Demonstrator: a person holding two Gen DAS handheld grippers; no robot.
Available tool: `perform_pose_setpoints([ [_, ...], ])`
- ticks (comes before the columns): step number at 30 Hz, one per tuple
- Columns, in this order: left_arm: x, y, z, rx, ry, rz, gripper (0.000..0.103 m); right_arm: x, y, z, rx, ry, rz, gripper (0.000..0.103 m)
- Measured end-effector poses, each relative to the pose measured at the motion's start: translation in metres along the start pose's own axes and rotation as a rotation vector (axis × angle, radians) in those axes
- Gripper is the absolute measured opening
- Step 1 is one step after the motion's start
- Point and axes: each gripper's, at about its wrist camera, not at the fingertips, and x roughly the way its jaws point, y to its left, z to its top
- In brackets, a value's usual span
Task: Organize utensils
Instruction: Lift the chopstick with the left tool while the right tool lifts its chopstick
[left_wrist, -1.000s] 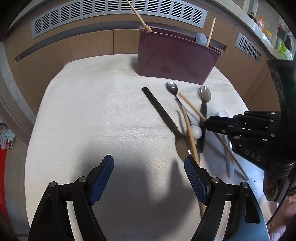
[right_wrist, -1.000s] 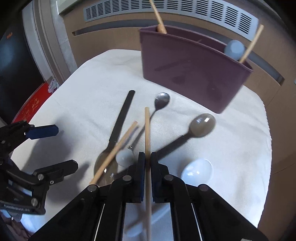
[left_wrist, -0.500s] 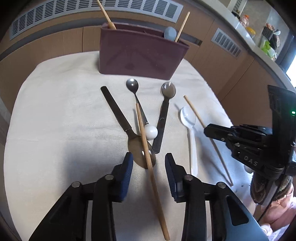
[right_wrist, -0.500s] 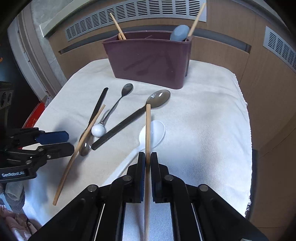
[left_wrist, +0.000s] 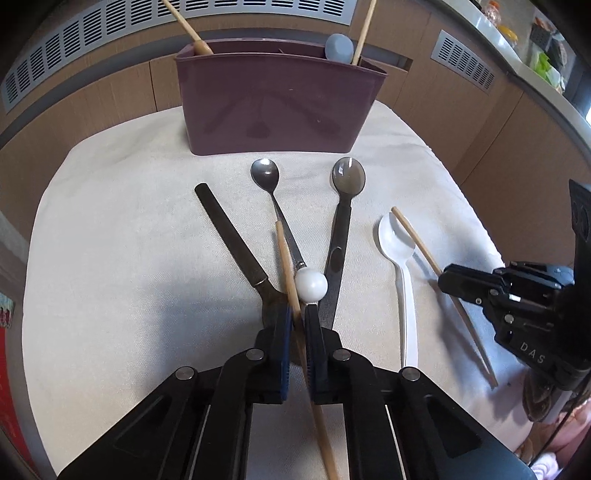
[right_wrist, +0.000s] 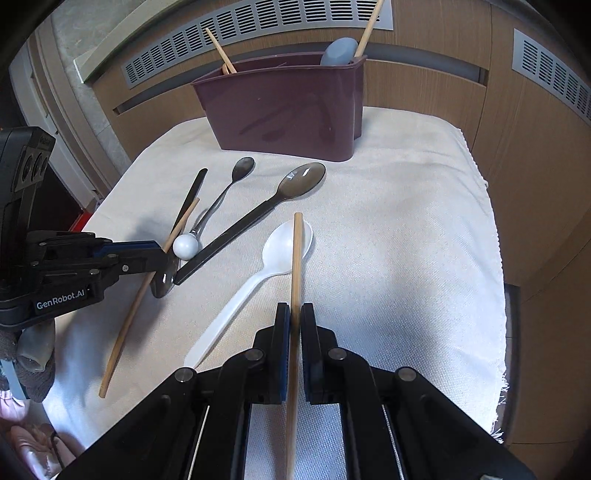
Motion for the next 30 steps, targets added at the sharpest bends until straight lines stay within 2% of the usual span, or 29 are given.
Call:
perform_pose_setpoints([
  [6, -0.008, 0.005, -0.01, 0.011, 0.006, 0.016, 0.007, 0.004, 0.005, 0.009, -0.025, 0.011, -0.007, 0.007],
  [13, -0.01, 0.017, -0.015, -0.019, 0.024, 0.011, 0.007, 0.025, 0.009, 0.017, -0.018, 0.083, -0.002, 0.012],
  [23, -0.005, 0.028, -0.008, -0.061, 0.053, 0.033, 0.009, 0.024, 0.021, 0.014, -0.102, 0.082, -0.037, 0.012],
  [30, 0.002, 0.026, -0.009, -0.044, 0.103, 0.053, 0.013, 0.024, 0.018, 0.013, -0.102, 0.074, -0.03, 0.012],
])
